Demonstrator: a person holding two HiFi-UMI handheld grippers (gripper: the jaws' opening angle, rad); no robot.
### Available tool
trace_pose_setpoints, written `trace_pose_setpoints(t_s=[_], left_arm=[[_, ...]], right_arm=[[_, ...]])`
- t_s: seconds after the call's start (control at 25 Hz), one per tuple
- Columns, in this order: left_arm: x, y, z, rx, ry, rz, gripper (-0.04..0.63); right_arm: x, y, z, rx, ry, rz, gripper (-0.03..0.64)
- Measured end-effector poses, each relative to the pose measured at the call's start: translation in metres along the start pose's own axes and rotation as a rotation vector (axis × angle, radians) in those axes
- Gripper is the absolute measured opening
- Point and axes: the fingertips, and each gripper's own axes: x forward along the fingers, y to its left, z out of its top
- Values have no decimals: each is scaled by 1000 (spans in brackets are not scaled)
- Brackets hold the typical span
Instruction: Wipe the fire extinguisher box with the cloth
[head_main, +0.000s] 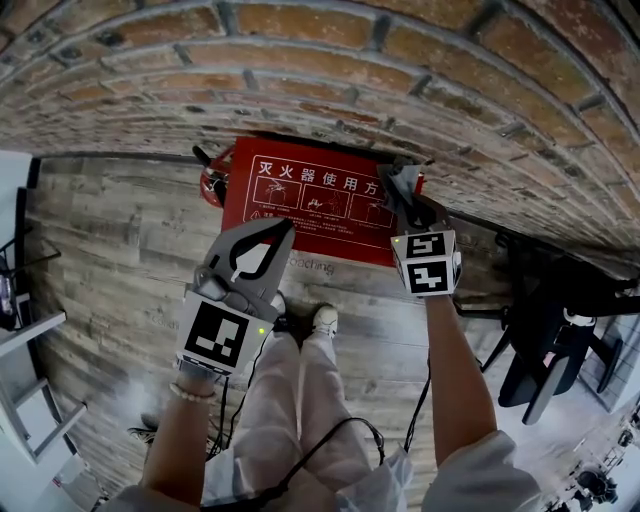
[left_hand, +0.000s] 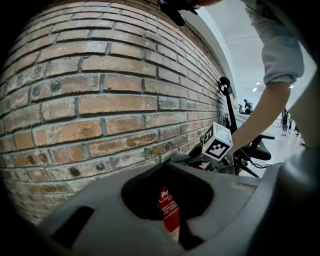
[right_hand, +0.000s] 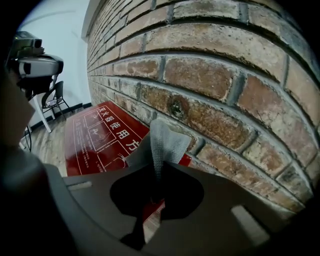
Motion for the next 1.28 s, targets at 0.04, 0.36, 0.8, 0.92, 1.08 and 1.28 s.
trace_pose_setpoints(t_s=[0.04,0.36,0.8,0.92,1.08,1.28], left_arm=[[0,-1,0,1,1,-1,-2],[3,-4,1,4,6,-11,-2],[-3,-3,-4,-1,12,-13,-2],[-7,0,-4,-10,8,-7,-2],[-12,4,-6,-13,7,5,-2],[-22,11,-9,-22,4,17,-2]], right_arm=[[-1,-2,-1,2,1,-3,18],[-8,-11,-15,23,18,-22,18],[-8,-13,-18,43,23,-31,15],[-9,-13,-18,37,29,-33,14],[-8,-12,-17,26,40,-47,14],[-11,-12,-16,1,55,-57,18]])
